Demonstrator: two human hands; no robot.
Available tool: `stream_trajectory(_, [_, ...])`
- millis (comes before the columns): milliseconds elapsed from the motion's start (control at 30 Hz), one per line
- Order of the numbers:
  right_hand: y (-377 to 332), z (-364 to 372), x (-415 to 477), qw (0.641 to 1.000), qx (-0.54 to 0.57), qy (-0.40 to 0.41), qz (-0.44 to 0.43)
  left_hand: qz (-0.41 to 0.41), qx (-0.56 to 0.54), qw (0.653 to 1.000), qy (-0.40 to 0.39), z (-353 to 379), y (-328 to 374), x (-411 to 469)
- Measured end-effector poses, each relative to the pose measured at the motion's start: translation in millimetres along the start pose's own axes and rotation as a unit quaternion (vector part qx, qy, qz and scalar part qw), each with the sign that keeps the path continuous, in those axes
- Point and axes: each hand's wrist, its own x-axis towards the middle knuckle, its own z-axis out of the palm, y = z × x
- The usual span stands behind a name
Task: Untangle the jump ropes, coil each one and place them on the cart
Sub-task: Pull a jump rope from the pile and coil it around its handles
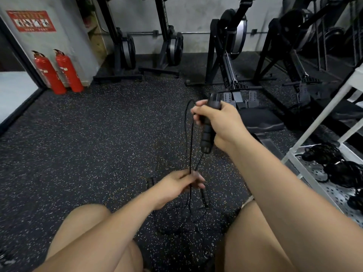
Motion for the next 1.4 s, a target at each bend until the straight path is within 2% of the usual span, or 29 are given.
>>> stream_trajectory(133, [-13, -5, 11, 0.998, 0.058, 0.038, -0.011, -0.011, 0.074, 0.996, 0.045, -7, -10, 4])
stream_trajectory(300, [-1, -14, 13, 0.998, 0.055, 0.034, 0.001, 0.014, 0.051, 0.995, 0.091, -17, -11, 6])
stream_trajectory(367, [14, -18, 6, 0.999, 0.014, 0.017, 0.033, 0.030, 0.049, 0.989, 0.135, -20, -1, 5])
stream_trajectory(567, [93, -22, -15, 0.985, -0.151, 0.006, 0.087, 0.111, -0.006, 0.973, 0.202, -35, 21, 1])
stream_trajectory(700, [120, -20, -28, 0.983, -0.145, -0.045, 0.100, 0.119, -0.043, 0.969, 0.212, -42, 21, 5])
stream_trajectory(900, [129, -17, -34, 0.962, -0.235, -0.103, 0.095, 0.132, -0.141, 0.954, 0.232, -51, 31, 5])
stream_trajectory(1033, [138, -13, -37, 0.931, -0.350, -0.086, 0.054, 0.147, -0.200, 0.936, 0.249, -58, 37, 7])
stream_trajectory(1100, [137, -11, -37, 0.924, -0.375, -0.065, 0.045, 0.146, -0.233, 0.927, 0.254, -61, 35, 8])
stream_trajectory(1200, [124, -7, -33, 0.938, -0.344, -0.038, 0.026, 0.130, -0.245, 0.930, 0.242, -62, 29, 10])
stream_trajectory(1400, [76, 7, -23, 0.989, -0.142, -0.018, 0.025, 0.069, -0.171, 0.974, 0.131, -44, 4, 15])
